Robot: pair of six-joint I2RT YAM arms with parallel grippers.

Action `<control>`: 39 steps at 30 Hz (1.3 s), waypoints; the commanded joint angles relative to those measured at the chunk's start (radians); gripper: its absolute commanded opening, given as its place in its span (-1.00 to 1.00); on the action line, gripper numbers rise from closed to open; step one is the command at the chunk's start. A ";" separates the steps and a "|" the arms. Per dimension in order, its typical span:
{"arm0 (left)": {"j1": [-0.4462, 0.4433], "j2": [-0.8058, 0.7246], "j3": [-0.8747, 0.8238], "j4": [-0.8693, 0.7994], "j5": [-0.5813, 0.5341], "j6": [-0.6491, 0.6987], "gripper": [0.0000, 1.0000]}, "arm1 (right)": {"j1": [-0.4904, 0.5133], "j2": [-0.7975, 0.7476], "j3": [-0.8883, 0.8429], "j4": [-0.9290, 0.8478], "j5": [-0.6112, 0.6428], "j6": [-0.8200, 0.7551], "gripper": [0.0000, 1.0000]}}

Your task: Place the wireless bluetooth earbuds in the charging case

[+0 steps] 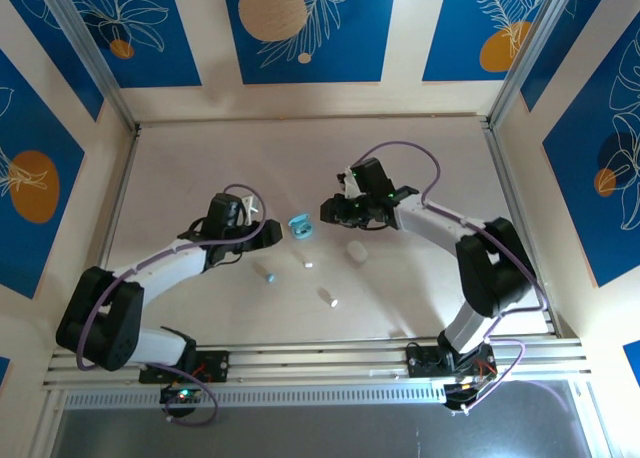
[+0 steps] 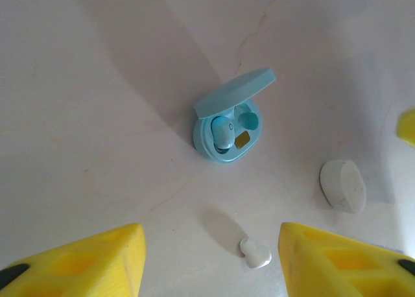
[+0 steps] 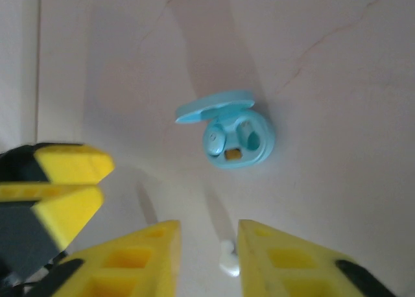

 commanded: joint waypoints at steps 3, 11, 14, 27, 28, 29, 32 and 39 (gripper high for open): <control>0.016 -0.064 -0.047 0.020 -0.036 0.025 0.15 | -0.016 0.118 0.081 -0.001 0.007 0.025 -0.96; 0.018 -0.105 -0.085 0.021 -0.045 0.038 0.26 | -0.019 0.258 0.170 0.004 0.013 0.073 -1.00; 0.018 -0.111 -0.090 0.020 -0.043 0.044 0.30 | -0.018 0.289 0.186 0.007 0.011 0.090 -1.00; 0.020 -0.153 -0.106 0.012 -0.051 0.058 0.38 | -0.014 0.360 0.177 0.063 -0.052 0.149 -1.00; 0.020 -0.154 -0.108 0.012 -0.050 0.058 0.38 | -0.012 0.362 0.176 0.069 -0.060 0.153 -1.00; 0.020 -0.154 -0.109 0.012 -0.050 0.058 0.39 | -0.012 0.365 0.174 0.072 -0.064 0.154 -1.00; 0.020 -0.160 -0.113 0.011 -0.051 0.058 0.39 | -0.008 0.368 0.169 0.080 -0.074 0.162 -1.00; 0.020 -0.169 -0.118 0.011 -0.053 0.058 0.40 | 0.002 0.366 0.156 0.090 -0.094 0.174 -1.00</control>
